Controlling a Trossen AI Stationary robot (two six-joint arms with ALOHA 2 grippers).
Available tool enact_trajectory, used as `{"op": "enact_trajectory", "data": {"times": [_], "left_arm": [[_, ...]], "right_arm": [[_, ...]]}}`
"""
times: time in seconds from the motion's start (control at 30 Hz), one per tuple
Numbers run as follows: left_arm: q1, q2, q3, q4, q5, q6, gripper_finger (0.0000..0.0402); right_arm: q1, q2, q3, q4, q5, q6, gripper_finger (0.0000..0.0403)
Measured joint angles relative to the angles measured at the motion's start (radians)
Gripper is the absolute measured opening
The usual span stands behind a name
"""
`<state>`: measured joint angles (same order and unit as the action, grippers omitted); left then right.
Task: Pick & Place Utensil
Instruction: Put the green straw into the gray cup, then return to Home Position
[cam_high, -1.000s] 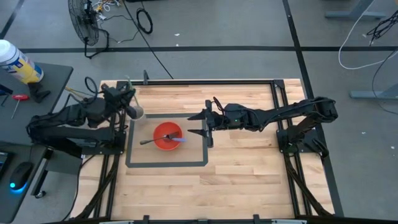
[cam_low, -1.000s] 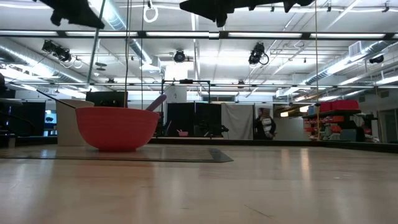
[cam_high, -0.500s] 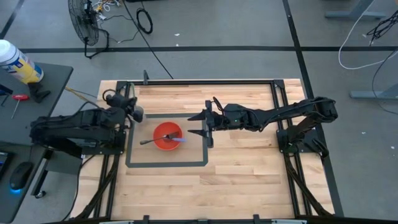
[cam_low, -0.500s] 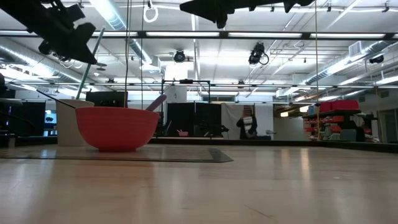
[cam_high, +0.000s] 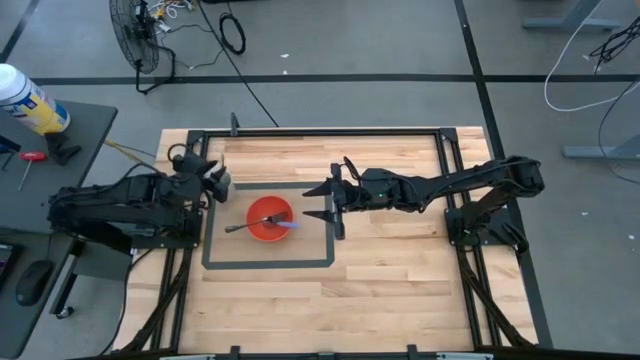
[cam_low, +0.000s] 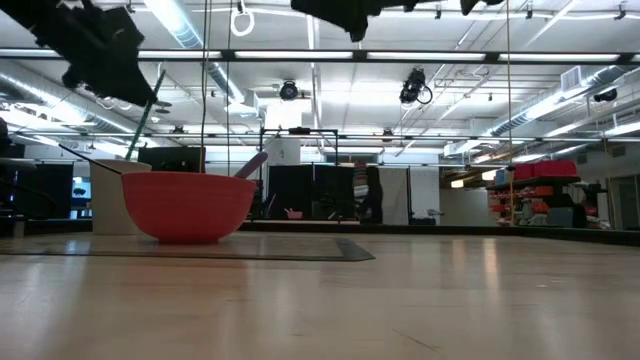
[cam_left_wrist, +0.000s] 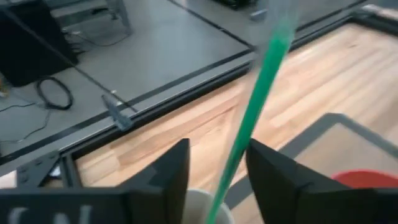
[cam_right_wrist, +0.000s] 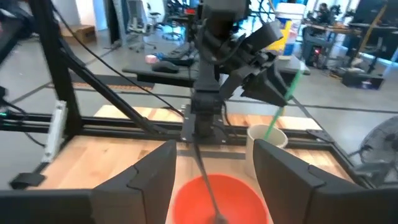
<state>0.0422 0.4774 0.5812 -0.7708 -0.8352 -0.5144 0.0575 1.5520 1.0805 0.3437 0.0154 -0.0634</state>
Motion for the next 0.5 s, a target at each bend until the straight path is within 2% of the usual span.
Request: {"op": "enact_trajectory", "data": {"times": [0.13, 0.23, 0.4, 0.5], "left_arm": [[0.000, 0.000, 0.106, -0.061, 0.062, 0.053, 0.0209], [0.000, -0.001, 0.203, -0.120, 0.103, 0.075, 0.0231], [0.000, -0.001, 0.311, -0.152, 0.226, 0.111, 0.0235], [0.000, -0.001, 0.306, -0.123, 0.325, 0.157, 0.0229]], "right_arm": [[0.006, -0.043, 0.000, -0.048, -0.028, -0.021, 0.0217], [0.006, -0.083, 0.000, -0.126, -0.034, -0.048, 0.0215], [0.005, -0.153, -0.037, -0.170, -0.032, -0.059, 0.0196], [0.006, -0.196, -0.110, -0.113, -0.032, -0.057, 0.0178]]}}
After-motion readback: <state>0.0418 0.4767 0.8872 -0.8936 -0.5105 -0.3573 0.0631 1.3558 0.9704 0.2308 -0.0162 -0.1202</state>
